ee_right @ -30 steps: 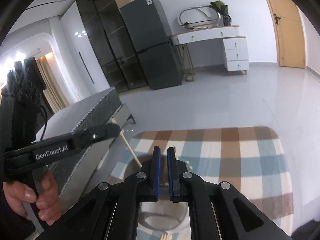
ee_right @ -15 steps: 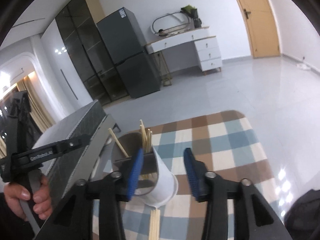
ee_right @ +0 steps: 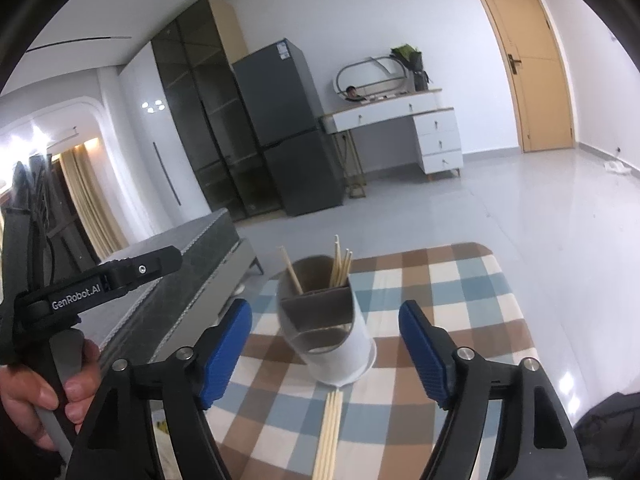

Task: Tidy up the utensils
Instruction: 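Move both open grippers down to the chopstick bundle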

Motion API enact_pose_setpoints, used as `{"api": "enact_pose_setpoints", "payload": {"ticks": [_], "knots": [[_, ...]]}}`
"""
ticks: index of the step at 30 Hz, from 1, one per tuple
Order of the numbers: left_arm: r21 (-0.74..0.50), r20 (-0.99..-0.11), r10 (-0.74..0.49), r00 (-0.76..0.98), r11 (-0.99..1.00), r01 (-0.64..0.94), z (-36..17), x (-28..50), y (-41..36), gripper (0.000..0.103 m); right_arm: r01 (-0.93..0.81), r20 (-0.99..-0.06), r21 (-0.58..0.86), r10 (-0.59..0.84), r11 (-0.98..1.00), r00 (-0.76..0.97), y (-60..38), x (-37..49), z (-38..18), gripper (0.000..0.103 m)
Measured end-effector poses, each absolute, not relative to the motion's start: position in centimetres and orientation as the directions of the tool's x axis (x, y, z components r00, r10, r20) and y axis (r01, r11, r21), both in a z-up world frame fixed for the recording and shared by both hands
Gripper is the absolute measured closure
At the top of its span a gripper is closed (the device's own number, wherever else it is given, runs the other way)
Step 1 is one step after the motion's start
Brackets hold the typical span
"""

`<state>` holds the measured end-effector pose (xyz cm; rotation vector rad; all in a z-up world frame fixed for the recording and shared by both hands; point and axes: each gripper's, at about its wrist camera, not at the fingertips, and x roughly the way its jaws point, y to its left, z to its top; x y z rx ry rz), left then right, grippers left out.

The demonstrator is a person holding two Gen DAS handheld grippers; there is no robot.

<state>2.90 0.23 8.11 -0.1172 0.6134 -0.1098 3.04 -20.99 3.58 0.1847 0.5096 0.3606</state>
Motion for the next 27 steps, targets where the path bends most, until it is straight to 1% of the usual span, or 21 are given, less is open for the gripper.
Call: {"api": "enact_pose_setpoints", "payload": {"ticks": [4,5,7,14,18,21,27], "knots": [[-0.148,-0.560,-0.157,0.813,0.985,0.088,7.6,1.3,0.1,0.014,-0.291,-0.449,0.254,0.379,0.922,0.809,-20.9,1.4,3.3,0.022],[-0.141,-0.559,-0.152,0.815,0.986,0.086,7.5,0.9,0.1,0.014,-0.290,-0.449,0.253,0.377,0.923,0.810,-20.9,1.1,3.1,0.019],[-0.137,-0.551,-0.144,0.822,0.987,0.081,7.2,0.1,0.2,0.014,-0.291,-0.448,0.255,0.380,0.922,0.809,-20.9,0.5,2.9,0.017],[-0.138,-0.551,-0.128,0.825,0.989,0.062,5.5,-1.1,0.2,0.013,-0.290,-0.471,0.238,0.372,0.927,0.800,-20.2,-1.0,1.2,0.016],[-0.140,-0.572,-0.136,0.809,0.988,0.066,4.2,-1.6,0.0,0.013,-0.294,-0.487,0.240,0.377,0.925,0.788,-20.1,-1.4,-0.4,0.016],[-0.134,-0.570,-0.128,0.811,0.989,0.062,3.4,-1.7,-0.1,0.013,-0.290,-0.499,0.234,0.370,0.928,0.784,-20.2,-1.6,-1.4,0.013],[-0.160,-0.600,-0.133,0.789,0.986,0.045,1.0,-0.8,-0.1,0.013,-0.271,-0.540,0.235,0.357,0.934,0.762,-20.5,-1.3,-3.3,0.012]]}}
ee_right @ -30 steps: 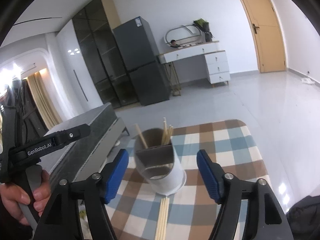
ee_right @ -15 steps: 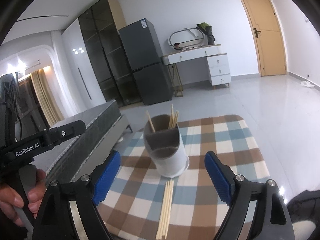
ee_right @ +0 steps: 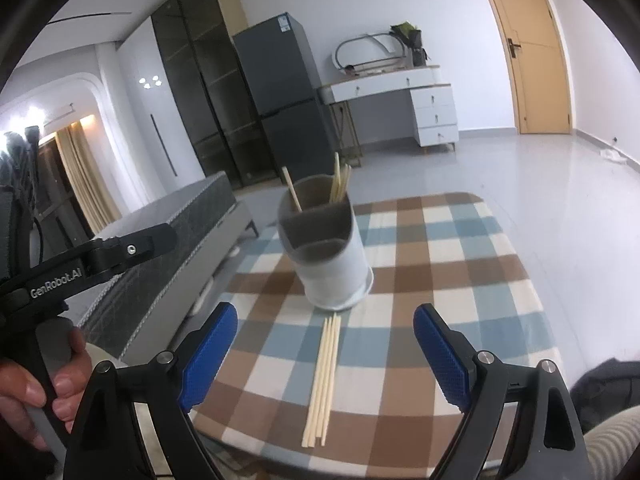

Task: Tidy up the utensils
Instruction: 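Move both open grippers down to the chopstick bundle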

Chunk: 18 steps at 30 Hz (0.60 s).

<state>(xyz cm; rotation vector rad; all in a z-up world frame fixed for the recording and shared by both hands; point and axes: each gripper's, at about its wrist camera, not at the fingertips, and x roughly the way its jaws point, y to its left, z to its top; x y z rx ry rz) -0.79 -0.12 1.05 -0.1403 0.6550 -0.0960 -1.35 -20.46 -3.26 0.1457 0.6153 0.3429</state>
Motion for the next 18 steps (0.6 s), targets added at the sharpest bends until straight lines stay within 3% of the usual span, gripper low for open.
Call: {"api": "enact_pose_setpoints", "payload": {"ticks": [12,18], "knots": [[-0.167,-0.712,-0.113,0.693,0.986,-0.010,-5.3,1.9,0.9,0.013,-0.239,-0.631,0.244,0.342,0.940,0.697,-19.8,1.0,-6.6,0.012],[-0.135,-0.755,-0.045,0.654,0.987,-0.088,-6.7,3.8,1.5,0.013,-0.211,-0.696,0.211,0.299,0.954,0.653,-19.1,2.6,-8.4,0.012]]}}
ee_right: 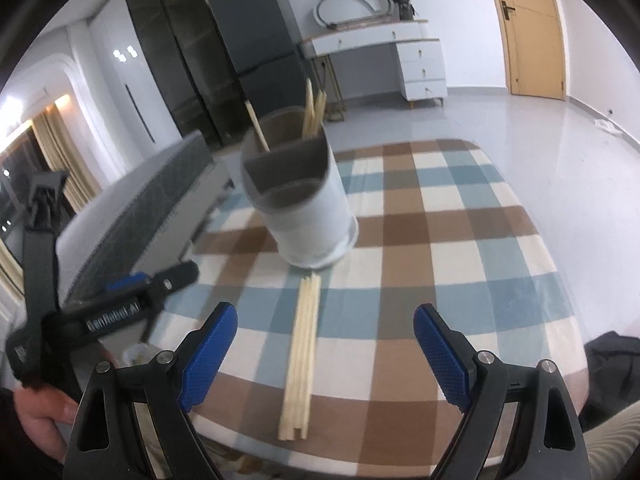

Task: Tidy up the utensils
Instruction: 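Move both open grippers down to the chopstick bundle, then pinch one chopstick with the right gripper and lift it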

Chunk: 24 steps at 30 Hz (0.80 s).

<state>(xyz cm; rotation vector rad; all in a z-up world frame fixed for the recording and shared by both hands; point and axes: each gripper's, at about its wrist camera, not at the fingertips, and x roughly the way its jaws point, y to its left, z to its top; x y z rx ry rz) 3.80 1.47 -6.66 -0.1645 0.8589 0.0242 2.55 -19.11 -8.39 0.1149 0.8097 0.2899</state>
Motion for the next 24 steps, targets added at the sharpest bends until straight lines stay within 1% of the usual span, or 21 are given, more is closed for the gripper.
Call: {"api": "enact_pose_setpoints", "payload": {"ticks": [3,7,9,13,15,19,21,23,24], "knots": [[-0.139,-0.768,-0.027,0.640,0.982,-0.126,-7.1,4.5,2.0,0.013,-0.206,-0.725,0.197,0.284,0.959,0.627,-18.7,3.4,-9.3,0.013],[-0.173,-0.803,-0.039,0.594,0.970,-0.169,-8.4,5.7,2.9,0.013,-0.208,-0.756,0.192,0.280,0.959,0.591,-18.1,4.5,-10.5,0.014],[-0.179,-0.819,-0.034,0.572,0.964,-0.199,-8.9,6.3,3.3,0.013,-0.207,-0.783,0.179,0.266,0.962,0.563,-17.7,5.1,-11.3,0.017],[-0.202,-0.841,-0.016,0.540,0.936,-0.287,-9.5,7.4,5.0,0.014,-0.192,-0.828,0.161,0.239,0.968,0.508,-17.3,6.4,-12.8,0.030],[-0.232,-0.847,-0.031,0.531,0.920,-0.316,-9.7,7.8,5.6,0.014,-0.196,-0.840,0.138,0.220,0.971,0.496,-17.0,7.2,-13.3,0.030],[-0.245,-0.857,-0.036,0.514,0.907,-0.344,-10.0,8.5,6.3,0.014,-0.204,-0.864,0.115,0.199,0.972,0.462,-16.1,9.4,-14.5,0.031],[-0.253,-0.864,-0.048,0.500,0.902,-0.351,-10.4,8.7,6.5,0.014,-0.208,-0.877,0.109,0.193,0.972,0.440,-15.6,10.4,-15.2,0.036],[-0.261,-0.873,-0.060,0.483,0.895,-0.361,-10.8,8.8,6.7,0.014,-0.225,-0.889,0.123,0.208,0.967,0.409,-15.0,11.4,-16.0,0.050],[-0.265,-0.878,-0.066,0.474,0.892,-0.367,-11.0,8.9,6.9,0.014,-0.233,-0.894,0.115,0.203,0.966,0.399,-14.6,11.7,-16.4,0.052]]}}
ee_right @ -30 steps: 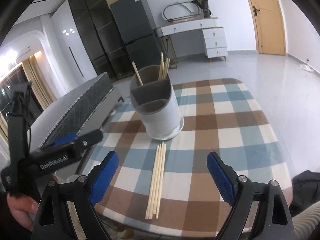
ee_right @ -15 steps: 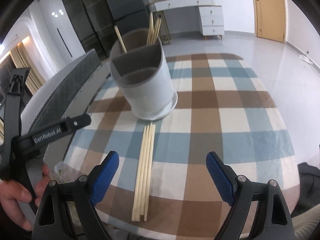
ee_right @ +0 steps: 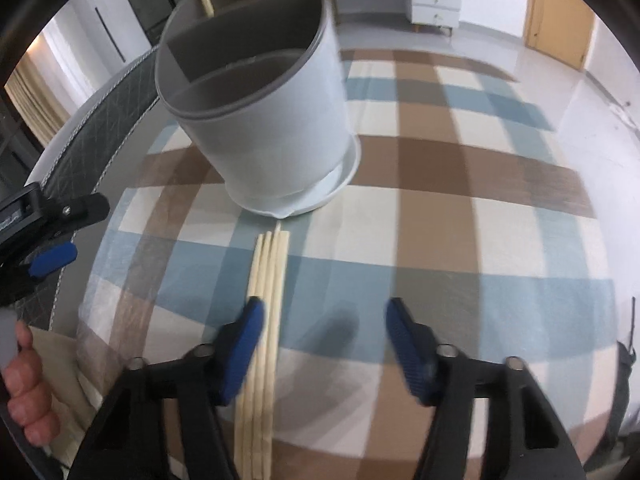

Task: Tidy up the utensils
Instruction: 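Pinch one chopstick with the right gripper and lift it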

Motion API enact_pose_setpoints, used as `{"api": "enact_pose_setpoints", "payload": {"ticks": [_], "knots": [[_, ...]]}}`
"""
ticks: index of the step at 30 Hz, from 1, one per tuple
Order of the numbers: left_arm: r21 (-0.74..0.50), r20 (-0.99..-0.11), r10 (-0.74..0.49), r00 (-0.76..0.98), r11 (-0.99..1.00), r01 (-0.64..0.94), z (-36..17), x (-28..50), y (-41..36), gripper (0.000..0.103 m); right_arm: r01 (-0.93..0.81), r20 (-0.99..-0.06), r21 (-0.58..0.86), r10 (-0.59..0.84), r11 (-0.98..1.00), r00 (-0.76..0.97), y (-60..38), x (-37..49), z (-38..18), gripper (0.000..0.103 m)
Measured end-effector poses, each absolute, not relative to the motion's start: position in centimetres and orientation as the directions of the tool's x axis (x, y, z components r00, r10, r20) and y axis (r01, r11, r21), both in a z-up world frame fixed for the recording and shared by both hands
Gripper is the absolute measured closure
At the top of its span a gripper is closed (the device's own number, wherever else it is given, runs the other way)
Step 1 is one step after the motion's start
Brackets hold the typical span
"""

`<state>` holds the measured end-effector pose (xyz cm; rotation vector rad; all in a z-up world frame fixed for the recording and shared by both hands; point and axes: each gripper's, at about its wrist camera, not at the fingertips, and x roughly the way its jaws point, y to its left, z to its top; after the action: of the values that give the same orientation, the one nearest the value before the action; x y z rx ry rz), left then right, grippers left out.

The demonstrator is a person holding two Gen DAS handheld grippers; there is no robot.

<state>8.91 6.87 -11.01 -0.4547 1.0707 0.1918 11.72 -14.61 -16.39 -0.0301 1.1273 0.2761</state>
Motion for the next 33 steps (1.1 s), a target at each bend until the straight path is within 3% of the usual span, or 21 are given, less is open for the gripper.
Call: {"api": "enact_pose_setpoints", "payload": {"ticks": [4,10,33], "knots": [[-0.283,-0.886,-0.083,0.455,0.877,-0.390,-11.4,9.1,7.4,0.014,-0.252,-0.909,0.082,0.176,0.964,0.378,-13.7,12.4,-17.4,0.065],[-0.296,-0.887,-0.097,0.452,0.871,-0.393,-11.3,9.3,7.4,0.014,-0.282,-0.911,0.068,0.175,0.957,0.374,-12.7,12.2,-17.7,0.074],[-0.337,-0.883,-0.124,0.452,0.839,-0.427,-11.2,9.2,8.2,0.014,-0.305,-0.935,0.013,0.119,0.952,0.334,-10.9,12.6,-17.8,0.084]]}}
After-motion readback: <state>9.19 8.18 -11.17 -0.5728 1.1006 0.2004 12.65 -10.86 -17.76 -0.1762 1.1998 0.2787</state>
